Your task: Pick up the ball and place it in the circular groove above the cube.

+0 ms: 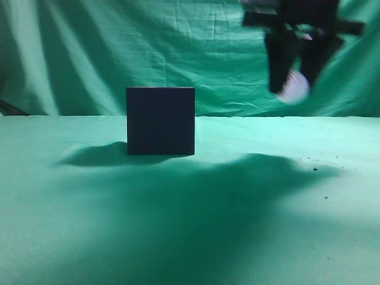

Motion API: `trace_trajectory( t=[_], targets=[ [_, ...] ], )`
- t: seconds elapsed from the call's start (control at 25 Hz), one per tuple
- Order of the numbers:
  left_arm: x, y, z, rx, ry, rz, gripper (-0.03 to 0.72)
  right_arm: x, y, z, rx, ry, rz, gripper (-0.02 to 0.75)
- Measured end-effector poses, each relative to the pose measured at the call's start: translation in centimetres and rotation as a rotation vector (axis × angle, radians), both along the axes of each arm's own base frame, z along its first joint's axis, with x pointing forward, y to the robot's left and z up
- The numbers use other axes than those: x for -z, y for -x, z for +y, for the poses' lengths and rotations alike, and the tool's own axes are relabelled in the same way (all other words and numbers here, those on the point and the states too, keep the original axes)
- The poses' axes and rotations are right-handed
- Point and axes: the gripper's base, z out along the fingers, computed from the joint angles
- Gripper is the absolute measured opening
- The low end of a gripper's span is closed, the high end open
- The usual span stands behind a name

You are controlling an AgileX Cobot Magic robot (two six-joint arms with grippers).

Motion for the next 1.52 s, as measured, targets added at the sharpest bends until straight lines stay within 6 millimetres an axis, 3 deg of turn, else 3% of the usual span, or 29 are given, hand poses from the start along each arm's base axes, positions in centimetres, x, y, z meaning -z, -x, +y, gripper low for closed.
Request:
trace_trajectory(
  t=[0.2, 0.32, 0.44, 0.56, 0.84, 1.16, 1.28, 1.36, 1.52],
  targets=[
    [0.0, 0.0, 0.0, 0.000, 0.000, 0.000, 0.000, -6.8, -0.2, 4.9, -0.109, -0.119, -0.136, 0.314],
    [0.0, 0.0, 0.0, 0.000, 0.000, 0.000, 0.000, -8.1, 1.3, 8.2, -0.216, -0.164, -0.188, 0.314],
    [0.0, 0.0, 0.0, 0.000, 0.000, 0.000, 0.000, -8.0, 2.4, 10.5, -0.275, -0.194, -0.208, 0.314],
    [0.0, 0.0, 0.0, 0.000, 0.000, 0.000, 0.000, -6.5, 2.0, 11.7, -0.293, -0.187, -0.193, 0.314],
    [0.0, 0.0, 0.0, 0.000, 0.000, 0.000, 0.000, -3.1, 0.8, 12.6, -0.292, -0.161, -0.147, 0.314],
    [0.0, 0.0, 0.0, 0.000, 0.000, 0.000, 0.000, -2.1, 0.3, 13.2, -0.289, -0.176, -0.169, 0.314],
    [0.0, 0.0, 0.0, 0.000, 0.000, 0.000, 0.000, -2.2, 0.2, 13.3, -0.288, -0.183, -0.182, 0.472],
    [0.0, 0.0, 0.0, 0.000, 0.000, 0.000, 0.000, -2.4, 0.1, 13.3, -0.289, -0.185, -0.184, 0.538],
    [0.0, 0.0, 0.0, 0.000, 0.000, 0.000, 0.000, -4.3, 0.0, 13.4, -0.287, -0.183, -0.171, 0.530]
  ],
)
